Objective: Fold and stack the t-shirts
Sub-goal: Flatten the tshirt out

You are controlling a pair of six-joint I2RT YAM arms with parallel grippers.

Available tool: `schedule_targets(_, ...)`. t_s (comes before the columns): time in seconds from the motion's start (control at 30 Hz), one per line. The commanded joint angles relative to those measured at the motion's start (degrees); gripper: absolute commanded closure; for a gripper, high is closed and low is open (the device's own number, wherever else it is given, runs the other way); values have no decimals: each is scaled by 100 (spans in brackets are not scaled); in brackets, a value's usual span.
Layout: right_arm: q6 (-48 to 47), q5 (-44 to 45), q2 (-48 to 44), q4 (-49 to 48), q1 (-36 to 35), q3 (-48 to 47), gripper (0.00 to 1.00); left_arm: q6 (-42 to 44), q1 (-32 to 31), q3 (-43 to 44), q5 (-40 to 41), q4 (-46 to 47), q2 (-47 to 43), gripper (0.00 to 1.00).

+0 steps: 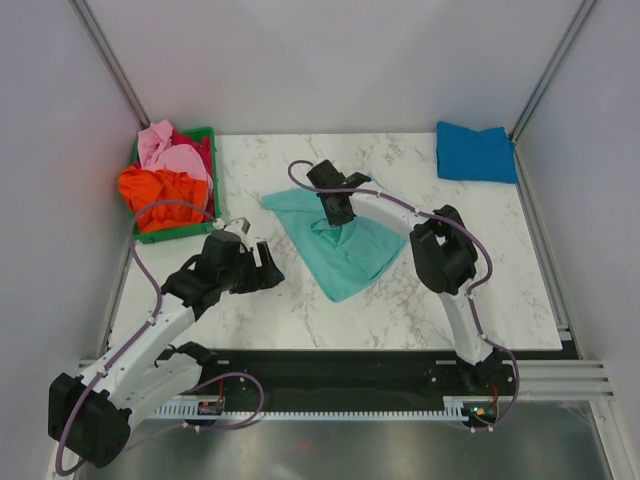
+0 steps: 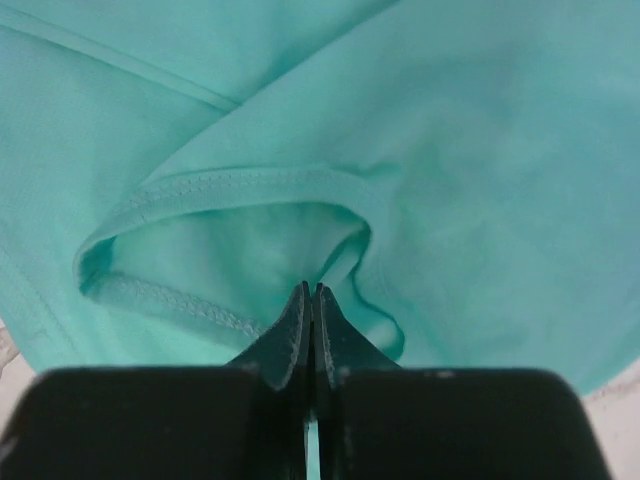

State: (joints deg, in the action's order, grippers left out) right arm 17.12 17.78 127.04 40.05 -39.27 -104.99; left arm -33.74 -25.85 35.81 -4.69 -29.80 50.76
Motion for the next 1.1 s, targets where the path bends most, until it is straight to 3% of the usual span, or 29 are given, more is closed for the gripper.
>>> schedule_targets(0.0,-43,287,-732,432,-20,-268,100,-151,-17,5,20,124,-40,18)
schedule_targets(0.1,1,410,-1917,503,-20,293,100,-142,-17,31,178,80,-40,19)
schedule_targets(0.23,124,1103,-3920,539,85,1733,97,-168,-17,206,381,-122,-215,20)
schedule_targets(0.3,369,1560,-5002,547,461,2814,60,-186,-8,416,451,-219,-198,20)
schedule_targets(0.37,999,1754,-5835,591,813,3804,9,-195,-8,645,634,-193,-94,20)
schedule_targets(0.4,1230,1755,-6092,557,1146,4132,2,-212,-8,725,688,-149,-6,20)
schedule_targets(0.53,1662,1351,-7007,135,1474,5338,2,-81,1,1295,899,9,845,20)
schedule_targets(0.57,1723,1316,-7070,126,1466,5383,2,-28,1,1436,1013,36,1056,20)
schedule_targets(0.7,1522,553,-7281,-217,1457,5498,2,218,341,2306,1260,150,2547,37)
schedule_targets(0.9,1372,-230,-7553,-200,1457,5682,2,166,1238,3571,900,255,4405,41)
schedule_targets(1.07,1320,-976,-8063,-182,1448,5990,2,139,1442,4537,645,475,5811,42)
